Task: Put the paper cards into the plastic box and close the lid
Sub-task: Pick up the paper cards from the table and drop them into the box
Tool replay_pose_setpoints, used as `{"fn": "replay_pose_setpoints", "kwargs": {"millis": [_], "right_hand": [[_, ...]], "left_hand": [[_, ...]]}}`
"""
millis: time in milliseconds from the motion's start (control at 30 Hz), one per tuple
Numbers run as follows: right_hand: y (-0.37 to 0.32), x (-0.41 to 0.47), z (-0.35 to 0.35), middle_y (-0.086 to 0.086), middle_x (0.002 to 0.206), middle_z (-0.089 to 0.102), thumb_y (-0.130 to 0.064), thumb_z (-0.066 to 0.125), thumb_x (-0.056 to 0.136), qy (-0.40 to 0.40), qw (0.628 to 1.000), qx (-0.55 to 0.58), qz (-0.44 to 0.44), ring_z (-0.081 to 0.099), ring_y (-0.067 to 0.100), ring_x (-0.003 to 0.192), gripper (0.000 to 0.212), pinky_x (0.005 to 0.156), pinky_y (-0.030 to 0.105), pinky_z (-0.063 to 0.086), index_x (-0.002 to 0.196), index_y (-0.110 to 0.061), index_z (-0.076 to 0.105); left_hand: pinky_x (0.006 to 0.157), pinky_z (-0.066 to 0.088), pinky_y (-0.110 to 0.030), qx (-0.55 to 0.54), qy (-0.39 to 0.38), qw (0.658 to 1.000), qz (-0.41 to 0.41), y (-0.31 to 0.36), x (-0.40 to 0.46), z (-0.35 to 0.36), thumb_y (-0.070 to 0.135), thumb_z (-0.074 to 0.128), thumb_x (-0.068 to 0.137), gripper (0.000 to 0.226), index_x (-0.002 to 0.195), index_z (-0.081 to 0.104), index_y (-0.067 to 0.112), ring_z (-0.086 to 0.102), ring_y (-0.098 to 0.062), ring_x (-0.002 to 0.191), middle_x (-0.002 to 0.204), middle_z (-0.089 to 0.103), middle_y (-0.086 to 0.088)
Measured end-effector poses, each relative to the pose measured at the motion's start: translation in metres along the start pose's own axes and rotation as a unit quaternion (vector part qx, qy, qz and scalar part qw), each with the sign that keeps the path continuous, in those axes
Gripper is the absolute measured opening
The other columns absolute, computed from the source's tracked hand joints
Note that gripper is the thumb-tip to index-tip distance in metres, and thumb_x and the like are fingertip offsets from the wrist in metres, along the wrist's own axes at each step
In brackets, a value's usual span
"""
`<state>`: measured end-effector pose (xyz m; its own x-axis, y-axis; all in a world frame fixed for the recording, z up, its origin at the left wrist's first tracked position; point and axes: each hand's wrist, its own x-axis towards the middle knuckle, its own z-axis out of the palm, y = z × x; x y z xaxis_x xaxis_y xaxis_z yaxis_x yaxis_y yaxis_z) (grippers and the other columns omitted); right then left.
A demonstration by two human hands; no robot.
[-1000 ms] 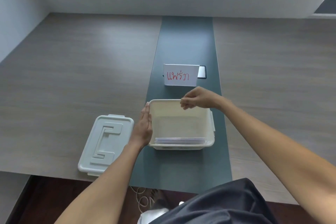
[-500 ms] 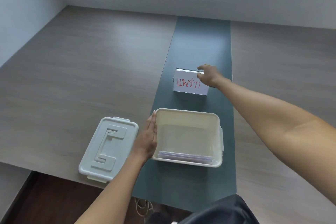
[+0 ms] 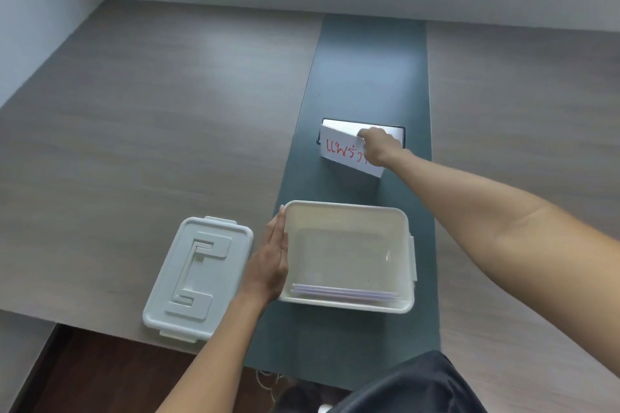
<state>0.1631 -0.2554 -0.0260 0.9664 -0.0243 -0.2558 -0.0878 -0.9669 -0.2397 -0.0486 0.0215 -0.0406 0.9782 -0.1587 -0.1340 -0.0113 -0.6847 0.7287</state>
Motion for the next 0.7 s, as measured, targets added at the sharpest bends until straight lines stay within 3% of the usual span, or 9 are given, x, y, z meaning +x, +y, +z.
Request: {"fn": "replay_pose_setpoints", "kwargs": {"millis": [67, 233, 400, 567, 700], "right_hand": [[0.002, -0.006, 0.002, 0.010, 0.124, 0.061, 0.001, 0.045, 0.088, -0.001, 1.000, 0.016, 0.004, 0.061, 0.037, 0.107, 0.037, 0.075, 0.035, 0.045, 0.117, -0.012, 0.061], [-0.001, -0.032, -0.018, 0.009, 0.113, 0.066, 0.000, 0.044, 0.086, 0.031, 0.998, 0.054, 0.002, 0.063, 0.038, 0.097, 0.033, 0.077, 0.040, 0.053, 0.108, -0.012, 0.065], [0.003, -0.078, -0.065, 0.004, 0.115, 0.068, -0.007, 0.041, 0.085, 0.001, 0.997, 0.079, 0.004, 0.064, 0.032, 0.101, 0.039, 0.077, 0.038, 0.055, 0.111, -0.024, 0.066], [-0.026, -0.101, -0.117, 0.006, 0.122, 0.065, -0.002, 0.042, 0.087, -0.010, 0.996, 0.072, -0.048, 0.063, 0.028, 0.107, 0.046, 0.072, 0.032, 0.047, 0.123, -0.017, 0.065], [-0.041, -0.130, -0.142, 0.007, 0.115, 0.068, 0.000, 0.043, 0.084, -0.005, 0.993, 0.089, -0.082, 0.066, 0.028, 0.100, 0.044, 0.065, 0.028, 0.051, 0.118, -0.016, 0.067]], "left_hand": [[0.105, 0.030, -0.021, 0.005, 0.001, 1.000, -0.001, 0.000, 0.000, 0.000, 0.034, 0.020, 0.107, 0.050, 0.156, 0.008, 0.041, 0.026, -0.003, 0.147, 0.163, 0.019, 0.019], [0.109, 0.032, -0.023, 0.008, -0.001, 1.000, 0.009, 0.002, -0.002, -0.003, 0.035, 0.020, 0.107, 0.049, 0.153, 0.006, 0.045, 0.025, -0.004, 0.148, 0.163, 0.018, 0.019], [0.106, 0.028, -0.021, 0.011, -0.015, 0.999, 0.027, 0.005, -0.017, 0.002, 0.035, 0.019, 0.107, 0.050, 0.156, 0.009, 0.039, 0.022, -0.003, 0.149, 0.164, 0.014, 0.018], [0.107, 0.022, -0.020, 0.005, -0.009, 1.000, 0.012, -0.001, -0.005, -0.001, 0.036, 0.020, 0.107, 0.052, 0.158, 0.011, 0.034, 0.018, -0.003, 0.149, 0.165, 0.012, 0.017], [0.111, 0.015, -0.018, 0.011, -0.018, 1.000, 0.015, -0.005, -0.001, -0.001, 0.035, 0.020, 0.107, 0.052, 0.159, 0.010, 0.032, 0.015, -0.004, 0.151, 0.165, 0.011, 0.016]]}}
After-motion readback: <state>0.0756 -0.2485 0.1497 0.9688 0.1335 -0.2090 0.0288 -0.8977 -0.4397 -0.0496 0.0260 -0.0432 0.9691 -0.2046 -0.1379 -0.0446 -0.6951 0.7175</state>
